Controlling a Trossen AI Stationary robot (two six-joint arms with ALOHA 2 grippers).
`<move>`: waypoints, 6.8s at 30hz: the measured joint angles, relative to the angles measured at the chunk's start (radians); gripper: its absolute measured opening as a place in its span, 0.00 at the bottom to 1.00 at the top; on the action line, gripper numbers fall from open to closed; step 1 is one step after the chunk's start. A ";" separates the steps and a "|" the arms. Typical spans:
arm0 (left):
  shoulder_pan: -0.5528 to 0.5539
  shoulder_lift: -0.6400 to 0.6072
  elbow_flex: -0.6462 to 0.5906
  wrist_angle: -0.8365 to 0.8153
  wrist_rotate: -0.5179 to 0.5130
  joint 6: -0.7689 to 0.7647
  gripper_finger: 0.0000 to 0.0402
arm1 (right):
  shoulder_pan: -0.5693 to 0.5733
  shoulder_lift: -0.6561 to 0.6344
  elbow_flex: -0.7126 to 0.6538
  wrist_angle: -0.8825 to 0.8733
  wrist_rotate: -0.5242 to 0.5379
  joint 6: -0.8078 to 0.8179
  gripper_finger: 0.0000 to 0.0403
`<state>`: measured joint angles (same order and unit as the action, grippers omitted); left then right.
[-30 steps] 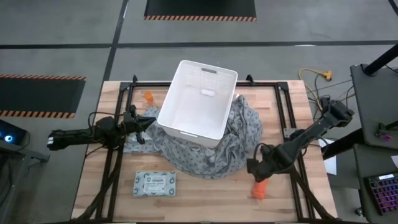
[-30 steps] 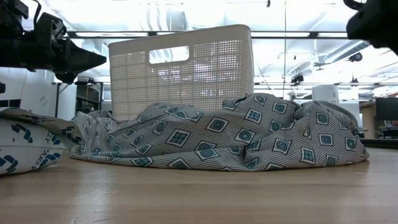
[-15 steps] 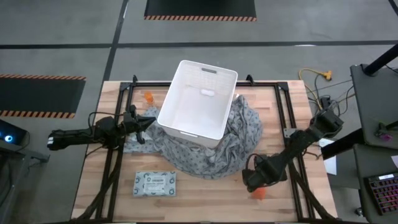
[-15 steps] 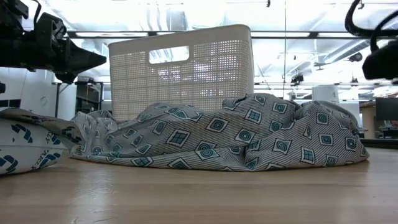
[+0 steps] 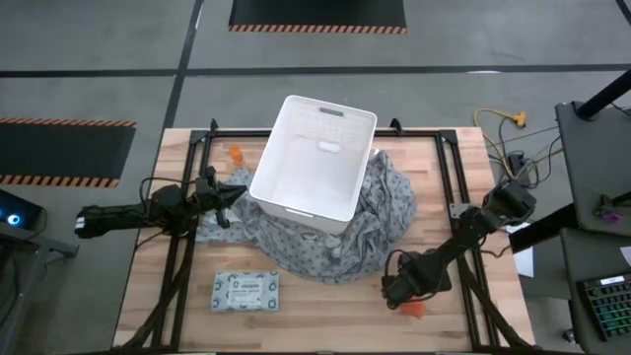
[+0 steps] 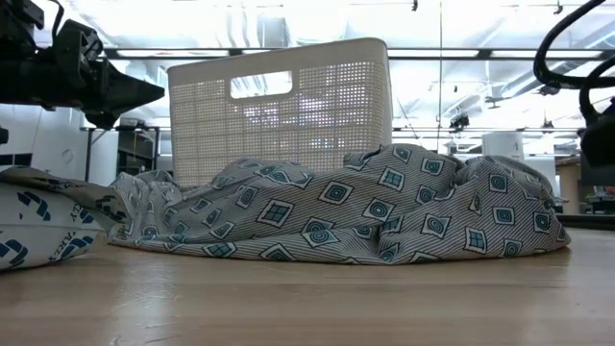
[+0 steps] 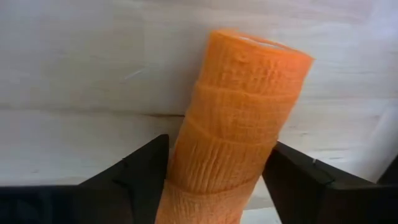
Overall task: Pick & place medical supplies in basket/bin
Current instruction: Put the orange bandage into the white bin, then put the orange pill bottle into the white bin
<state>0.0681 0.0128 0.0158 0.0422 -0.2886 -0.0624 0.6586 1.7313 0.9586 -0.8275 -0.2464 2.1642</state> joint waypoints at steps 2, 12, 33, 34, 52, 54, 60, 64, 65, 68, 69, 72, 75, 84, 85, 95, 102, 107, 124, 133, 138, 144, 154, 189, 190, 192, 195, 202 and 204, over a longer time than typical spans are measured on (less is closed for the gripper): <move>0.000 0.000 0.000 0.000 0.000 0.000 0.00 | 0.000 -0.003 0.000 0.005 0.000 -0.023 0.52; 0.000 0.000 0.000 0.000 0.000 0.000 0.00 | -0.002 -0.060 0.081 0.005 0.202 -0.132 0.33; 0.000 0.000 -0.001 0.005 -0.001 0.000 0.00 | -0.292 -0.294 0.543 0.009 1.109 -1.412 0.34; 0.000 0.000 -0.001 0.005 -0.001 0.000 0.00 | -0.338 -0.305 0.548 0.015 1.066 -1.470 0.34; 0.000 0.000 -0.001 0.003 0.000 0.000 0.00 | -1.045 -0.114 0.590 0.271 0.358 -2.190 0.34; 0.000 0.000 -0.001 0.003 0.000 0.000 0.00 | -1.085 -0.068 0.608 0.251 0.358 -2.221 0.34; 0.000 0.000 -0.001 0.003 0.000 0.000 0.00 | -1.155 0.036 0.678 0.166 0.358 -2.293 0.34; 0.000 0.000 -0.001 0.003 0.000 0.000 0.00 | -1.169 0.088 0.737 0.106 0.358 -2.300 0.34; 0.000 0.000 -0.001 0.003 0.000 0.000 0.00 | -1.169 0.100 0.755 0.095 0.359 -2.303 0.34; 0.000 0.000 -0.001 0.004 0.000 0.000 0.00 | -1.167 0.133 0.803 0.056 0.412 -2.307 0.36; 0.000 0.000 -0.001 0.004 0.000 0.000 0.00 | -1.166 0.141 0.815 0.045 0.442 -2.300 0.37; 0.000 0.000 -0.001 0.004 0.000 0.000 0.00 | -1.166 0.158 0.845 0.003 0.483 -2.299 0.42; 0.000 0.000 -0.001 0.005 0.000 0.000 0.00 | -1.167 0.164 0.865 -0.035 0.486 -2.298 0.47; 0.000 0.000 -0.001 0.006 0.000 0.000 0.00 | -1.166 0.161 0.870 -0.097 0.512 -2.262 0.60; 0.000 0.000 -0.001 0.006 0.000 0.000 0.00 | -1.166 0.160 0.870 -0.100 0.512 -2.233 0.60; 0.000 0.000 -0.001 0.006 0.000 0.000 0.00 | -1.134 0.023 0.864 0.024 0.372 -2.161 0.57; 0.000 0.000 -0.001 0.006 0.000 0.000 0.00 | -1.089 -0.159 0.682 0.402 -0.063 -2.168 0.54; 0.000 0.000 -0.001 0.006 0.000 0.000 0.00 | -1.023 -0.341 0.396 0.620 -0.064 -2.078 0.53; 0.000 0.000 -0.001 0.006 0.000 0.000 0.00 | -0.754 -1.130 -0.422 0.893 0.145 -1.934 0.40; 0.000 0.000 -0.001 0.007 0.000 0.000 0.00 | -0.730 -1.360 -0.800 1.271 0.179 -1.926 0.27; 0.000 0.000 -0.001 0.007 0.000 0.000 0.00 | -0.730 -1.409 -0.951 1.484 0.248 -1.907 0.20; 0.000 0.000 -0.001 0.012 0.000 -0.020 0.01 | -0.731 -1.402 -0.943 1.412 0.250 -1.919 0.13; 0.000 0.000 0.086 0.113 -0.034 -0.074 0.27 | -0.731 -1.402 -0.943 1.408 0.250 -1.916 0.08; 0.513 0.963 1.081 -0.790 -0.138 -0.463 0.77 | -0.731 -1.402 -0.942 1.409 0.329 -1.869 0.08; 0.538 0.994 1.092 -0.816 -0.116 -0.463 0.77 | -0.731 -1.402 -0.942 1.409 0.329 -1.855 0.08; 0.587 1.050 1.111 -0.873 -0.083 -0.463 0.77 | -0.731 -1.402 -0.942 1.408 0.329 -1.830 0.08; 0.654 1.106 1.148 -0.888 -0.060 -0.446 0.77 | -0.731 -1.402 -0.942 1.409 0.328 -1.818 0.08; 0.773 1.189 1.170 -0.897 0.002 -0.429 0.77 | -0.731 -1.402 -0.942 1.408 0.328 -1.822 0.08; 0.812 1.213 1.163 -0.897 0.082 -0.430 0.77 | -0.731 -1.402 -0.942 1.408 0.328 -1.824 0.08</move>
<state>0.8805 1.2256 1.1786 -0.8548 -0.2066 -0.4919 -0.0723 0.3294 0.0166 0.5804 0.0816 0.3401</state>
